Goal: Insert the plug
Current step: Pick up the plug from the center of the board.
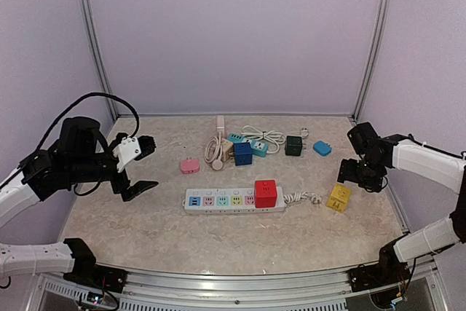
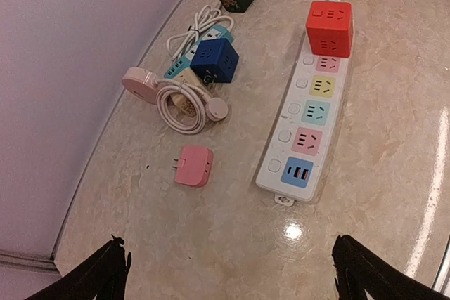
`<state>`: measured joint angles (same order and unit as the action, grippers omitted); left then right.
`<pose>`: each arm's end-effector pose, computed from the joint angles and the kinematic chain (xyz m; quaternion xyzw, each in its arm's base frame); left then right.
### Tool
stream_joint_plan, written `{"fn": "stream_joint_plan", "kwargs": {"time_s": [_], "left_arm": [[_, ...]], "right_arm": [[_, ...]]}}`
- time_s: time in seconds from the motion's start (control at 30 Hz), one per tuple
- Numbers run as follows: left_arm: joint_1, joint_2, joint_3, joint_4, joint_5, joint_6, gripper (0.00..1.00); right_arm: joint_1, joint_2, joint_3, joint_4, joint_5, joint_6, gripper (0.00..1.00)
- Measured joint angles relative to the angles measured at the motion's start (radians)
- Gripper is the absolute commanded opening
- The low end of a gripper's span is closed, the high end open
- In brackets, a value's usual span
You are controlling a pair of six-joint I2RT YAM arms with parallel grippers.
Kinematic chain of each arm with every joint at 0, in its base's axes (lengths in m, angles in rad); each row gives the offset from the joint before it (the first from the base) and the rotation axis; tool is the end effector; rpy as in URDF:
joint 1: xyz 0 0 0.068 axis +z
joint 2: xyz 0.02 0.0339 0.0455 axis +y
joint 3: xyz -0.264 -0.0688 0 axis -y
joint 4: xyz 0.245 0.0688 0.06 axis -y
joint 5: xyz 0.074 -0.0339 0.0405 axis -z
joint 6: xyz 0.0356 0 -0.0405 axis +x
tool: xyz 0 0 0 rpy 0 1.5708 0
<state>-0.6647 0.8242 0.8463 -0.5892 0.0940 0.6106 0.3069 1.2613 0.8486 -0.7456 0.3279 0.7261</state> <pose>0.1370 -0.1116 0.3139 0.5395 0.6902 -0.0542 0.4792 0.2239 0.0589 0.2230 0.2336 0.9376 -0.0391 0.2546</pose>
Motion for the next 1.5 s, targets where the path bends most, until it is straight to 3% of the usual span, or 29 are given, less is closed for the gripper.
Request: {"fn": "stream_joint_plan", "kwargs": {"time_s": [0.33, 0.4, 0.5, 0.57, 0.67, 0.83, 0.93, 1.07, 1.17, 1.27, 1.37, 1.5], "left_arm": [[0.000, -0.034, -0.032, 0.024, -0.009, -0.005, 0.99], [-0.002, -0.034, -0.040, 0.035, -0.014, -0.005, 0.99], [-0.006, -0.034, -0.046, 0.043, -0.021, -0.004, 0.99], [-0.006, -0.034, -0.046, 0.048, -0.024, -0.005, 0.99], [-0.006, -0.034, -0.046, 0.052, -0.030, -0.012, 0.99], [-0.006, -0.034, -0.044, 0.069, -0.043, -0.077, 0.99], [-0.006, -0.031, -0.032, 0.093, -0.050, -0.145, 0.96], [-0.012, -0.017, 0.028, 0.135, -0.052, -0.222, 0.93], [-0.039, 0.004, 0.116, 0.159, -0.027, -0.209, 0.95], [-0.102, 0.027, 0.214, 0.169, 0.015, -0.145, 0.99], [-0.203, 0.063, 0.304, 0.176, 0.021, -0.047, 0.99], [-0.394, 0.100, 0.322, 0.245, -0.024, 0.187, 0.99]], "right_arm": [[-0.005, 0.120, -0.040, 0.104, -0.157, 0.048, 0.85], [-0.002, 0.134, -0.050, 0.117, -0.169, 0.058, 0.80], [0.008, 0.172, -0.054, 0.136, -0.179, 0.060, 0.57], [0.014, 0.190, -0.056, 0.146, -0.182, 0.062, 0.31], [0.018, 0.187, -0.055, 0.147, -0.178, 0.063, 0.00], [0.047, 0.135, -0.003, 0.063, -0.115, 0.037, 0.00], [0.157, 0.042, 0.118, 0.038, -0.021, -0.019, 0.00], [0.369, -0.126, 0.229, 0.227, 0.048, -0.145, 0.00], [0.502, -0.230, 0.227, 0.518, -0.043, -0.277, 0.00], [0.565, -0.214, 0.257, 0.741, -0.183, -0.386, 0.00], [0.640, -0.112, 0.336, 0.869, -0.291, -0.473, 0.00], [0.761, 0.033, 0.440, 0.905, -0.424, -0.578, 0.00]]}}
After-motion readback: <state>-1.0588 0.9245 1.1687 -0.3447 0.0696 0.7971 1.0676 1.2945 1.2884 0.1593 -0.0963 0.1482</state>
